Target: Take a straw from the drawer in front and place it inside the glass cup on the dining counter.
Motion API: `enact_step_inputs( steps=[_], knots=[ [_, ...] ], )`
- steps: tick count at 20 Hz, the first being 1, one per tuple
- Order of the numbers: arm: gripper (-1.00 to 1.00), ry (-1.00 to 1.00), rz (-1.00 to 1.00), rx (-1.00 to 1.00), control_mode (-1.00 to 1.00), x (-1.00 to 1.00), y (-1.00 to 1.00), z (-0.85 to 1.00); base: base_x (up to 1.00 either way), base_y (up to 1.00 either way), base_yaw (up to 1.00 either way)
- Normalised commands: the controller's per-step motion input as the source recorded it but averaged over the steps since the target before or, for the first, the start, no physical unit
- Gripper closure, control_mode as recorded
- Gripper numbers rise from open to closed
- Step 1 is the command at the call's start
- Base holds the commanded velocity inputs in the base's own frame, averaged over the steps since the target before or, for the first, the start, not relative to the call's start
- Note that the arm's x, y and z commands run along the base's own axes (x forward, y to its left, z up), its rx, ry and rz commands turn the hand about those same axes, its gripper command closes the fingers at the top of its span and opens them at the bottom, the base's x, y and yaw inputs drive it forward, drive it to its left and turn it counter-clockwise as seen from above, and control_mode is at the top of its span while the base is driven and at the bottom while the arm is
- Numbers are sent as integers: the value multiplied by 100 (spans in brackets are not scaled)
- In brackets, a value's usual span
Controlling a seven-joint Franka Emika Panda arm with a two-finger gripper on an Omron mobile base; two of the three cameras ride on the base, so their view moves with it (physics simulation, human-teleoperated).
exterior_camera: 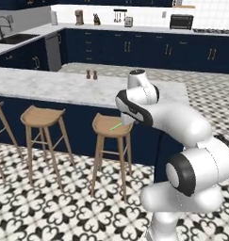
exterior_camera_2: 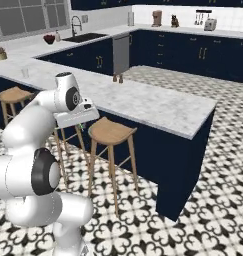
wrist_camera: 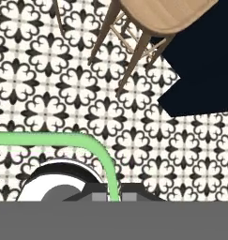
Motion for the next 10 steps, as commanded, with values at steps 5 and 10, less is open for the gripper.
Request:
enact_step_inputs(
  steps=[5,10],
  knots=[
    [100,0,0,0,100,0,0,0,0,100,-30],
    [100,0,0,0,100,0,0,0,0,100,-29]
  ],
)
